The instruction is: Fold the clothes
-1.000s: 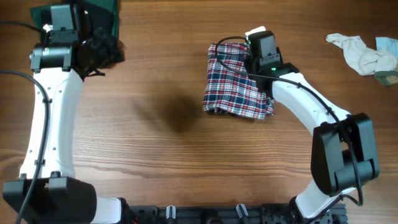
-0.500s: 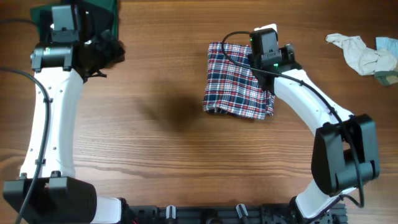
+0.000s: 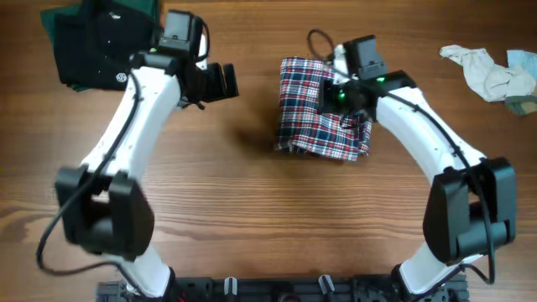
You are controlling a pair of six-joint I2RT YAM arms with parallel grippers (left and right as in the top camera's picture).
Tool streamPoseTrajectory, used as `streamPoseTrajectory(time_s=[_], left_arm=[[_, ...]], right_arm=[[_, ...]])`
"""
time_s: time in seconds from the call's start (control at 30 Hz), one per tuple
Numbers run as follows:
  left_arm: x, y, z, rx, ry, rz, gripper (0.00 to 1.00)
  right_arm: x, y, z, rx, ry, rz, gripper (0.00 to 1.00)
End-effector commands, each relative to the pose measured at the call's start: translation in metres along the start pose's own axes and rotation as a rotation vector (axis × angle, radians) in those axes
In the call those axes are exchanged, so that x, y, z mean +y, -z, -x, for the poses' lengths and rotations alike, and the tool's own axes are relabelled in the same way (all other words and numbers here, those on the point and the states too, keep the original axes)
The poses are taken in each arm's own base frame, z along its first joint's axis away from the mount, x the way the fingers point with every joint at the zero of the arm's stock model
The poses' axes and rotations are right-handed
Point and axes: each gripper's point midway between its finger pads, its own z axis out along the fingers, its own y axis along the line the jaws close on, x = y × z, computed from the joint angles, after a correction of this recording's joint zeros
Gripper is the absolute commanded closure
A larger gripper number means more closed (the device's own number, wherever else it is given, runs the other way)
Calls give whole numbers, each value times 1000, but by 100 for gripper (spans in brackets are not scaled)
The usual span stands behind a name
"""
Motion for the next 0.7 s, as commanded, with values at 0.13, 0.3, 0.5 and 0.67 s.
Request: streamPoseTrajectory(time_s=[0.13,0.3,0.5,0.67], left_arm=[[-95,-16,-21,6,-303,-243,64],[-143,-27,-45,11,-389,-294,85],[-175,-62,-79,117,-412,-375,94],[-187,-89,-92,187,-410,-466,96]], right_arm=[[-46,21,29,-68,-151,30,96],[-24,-1,36,-67,-71,200,96],[-22,-29,38,-62,-58,270,96],[-35,-48,28,-27,-83,235,96]])
